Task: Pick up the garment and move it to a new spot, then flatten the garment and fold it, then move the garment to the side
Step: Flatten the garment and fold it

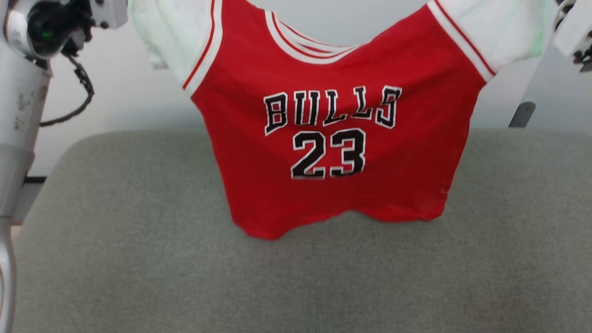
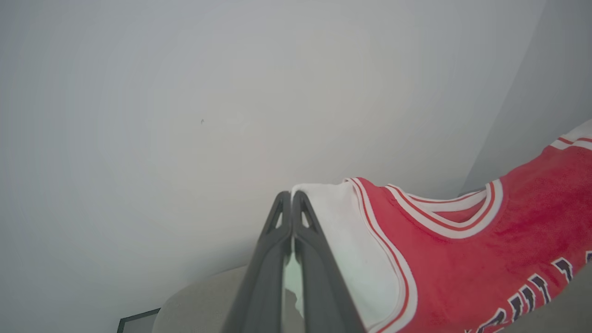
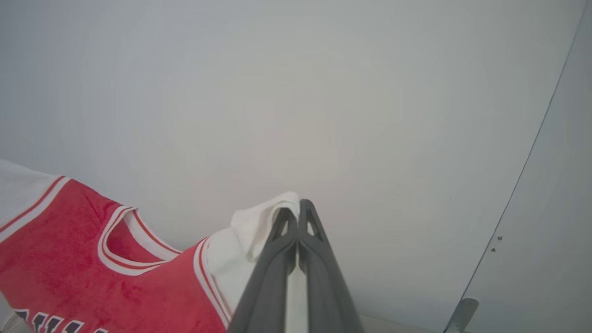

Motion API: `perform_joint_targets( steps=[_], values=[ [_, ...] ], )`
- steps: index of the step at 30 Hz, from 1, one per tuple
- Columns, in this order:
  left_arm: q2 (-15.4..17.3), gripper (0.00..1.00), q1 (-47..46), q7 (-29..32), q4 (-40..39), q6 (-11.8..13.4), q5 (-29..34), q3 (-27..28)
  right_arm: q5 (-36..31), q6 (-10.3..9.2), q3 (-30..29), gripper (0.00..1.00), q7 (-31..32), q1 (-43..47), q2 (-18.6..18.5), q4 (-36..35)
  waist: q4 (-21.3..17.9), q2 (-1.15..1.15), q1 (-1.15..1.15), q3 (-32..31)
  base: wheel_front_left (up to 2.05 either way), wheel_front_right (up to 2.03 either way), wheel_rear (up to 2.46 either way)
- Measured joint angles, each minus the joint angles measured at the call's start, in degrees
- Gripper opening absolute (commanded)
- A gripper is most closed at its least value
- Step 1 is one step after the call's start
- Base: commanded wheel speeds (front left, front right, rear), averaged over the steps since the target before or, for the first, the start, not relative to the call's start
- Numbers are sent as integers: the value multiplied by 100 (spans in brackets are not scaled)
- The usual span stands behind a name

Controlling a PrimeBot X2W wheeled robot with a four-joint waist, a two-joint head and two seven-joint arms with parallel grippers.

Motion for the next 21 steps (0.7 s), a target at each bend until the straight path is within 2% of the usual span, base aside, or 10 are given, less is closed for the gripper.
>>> perform_joint_targets(
  steps=[5,8,13,18,21],
  values=[
    [-53,0,-233,-94,-59,57,133,-47,-368,0,-37,0,-89,-469,69,155,-15,0,0,330,0,0,0],
    [-127,0,-524,-530,-53,94,364,-77,-779,0,116,0,-444,-1009,105,287,-23,0,0,646,0,0,0],
    [-501,0,-1318,-1788,290,214,824,-73,-1850,0,229,0,-1969,-1996,94,873,-12,0,0,1346,0,0,0],
    [-822,0,-2197,-3435,698,291,1198,67,-3387,0,24,0,-3667,-2956,57,1546,57,0,0,2113,0,0,0],
    [-984,0,-2541,-4117,955,182,1205,154,-4296,0,-155,0,-4090,-3345,-16,1703,122,0,0,2562,0,0,0]
  ],
)
